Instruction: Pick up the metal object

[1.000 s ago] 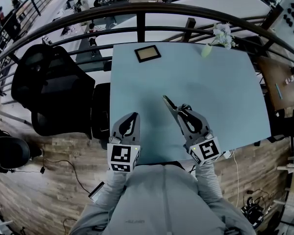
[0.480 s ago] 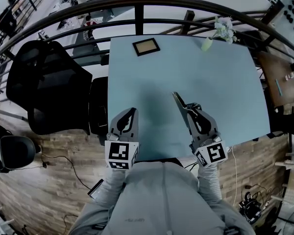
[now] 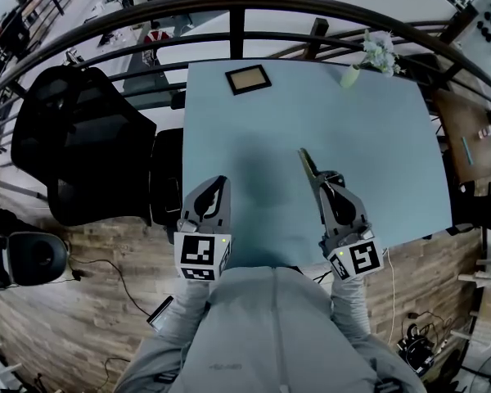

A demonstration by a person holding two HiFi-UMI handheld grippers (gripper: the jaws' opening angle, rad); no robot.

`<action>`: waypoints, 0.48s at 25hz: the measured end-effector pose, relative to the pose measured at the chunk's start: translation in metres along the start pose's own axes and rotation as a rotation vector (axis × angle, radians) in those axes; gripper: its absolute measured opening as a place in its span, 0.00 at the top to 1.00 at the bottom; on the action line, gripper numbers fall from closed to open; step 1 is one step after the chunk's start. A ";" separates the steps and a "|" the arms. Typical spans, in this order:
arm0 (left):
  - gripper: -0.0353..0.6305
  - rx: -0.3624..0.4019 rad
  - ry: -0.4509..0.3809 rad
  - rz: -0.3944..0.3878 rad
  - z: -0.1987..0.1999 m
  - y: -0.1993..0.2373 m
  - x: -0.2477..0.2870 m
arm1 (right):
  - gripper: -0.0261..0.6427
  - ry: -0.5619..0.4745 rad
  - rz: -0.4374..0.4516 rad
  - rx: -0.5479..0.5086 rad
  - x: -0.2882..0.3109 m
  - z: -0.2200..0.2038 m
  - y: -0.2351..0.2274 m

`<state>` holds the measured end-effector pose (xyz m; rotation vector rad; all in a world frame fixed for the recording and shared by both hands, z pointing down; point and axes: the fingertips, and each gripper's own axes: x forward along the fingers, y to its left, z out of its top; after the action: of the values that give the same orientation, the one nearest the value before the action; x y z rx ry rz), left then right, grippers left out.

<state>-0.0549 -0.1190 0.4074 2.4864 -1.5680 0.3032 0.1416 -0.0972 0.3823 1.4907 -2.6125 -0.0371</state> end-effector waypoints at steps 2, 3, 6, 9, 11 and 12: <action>0.90 -0.001 -0.002 0.003 0.000 0.002 0.000 | 0.92 0.000 -0.010 0.010 0.002 -0.001 -0.001; 0.90 -0.001 -0.003 0.004 0.001 0.003 0.000 | 0.93 -0.003 -0.011 0.019 0.002 -0.002 -0.002; 0.90 0.000 -0.004 0.003 0.001 0.005 0.000 | 0.93 -0.002 -0.005 0.018 0.005 -0.003 0.000; 0.90 0.002 -0.003 0.003 0.002 0.006 0.000 | 0.93 0.004 -0.001 0.010 0.006 -0.004 0.001; 0.90 0.002 -0.008 0.004 0.003 0.007 0.001 | 0.93 0.003 -0.002 0.010 0.006 -0.003 0.000; 0.90 0.002 -0.009 0.004 0.004 0.007 0.001 | 0.93 0.001 -0.002 0.010 0.006 -0.002 0.000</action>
<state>-0.0602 -0.1234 0.4042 2.4904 -1.5766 0.2945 0.1389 -0.1022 0.3852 1.4965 -2.6147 -0.0236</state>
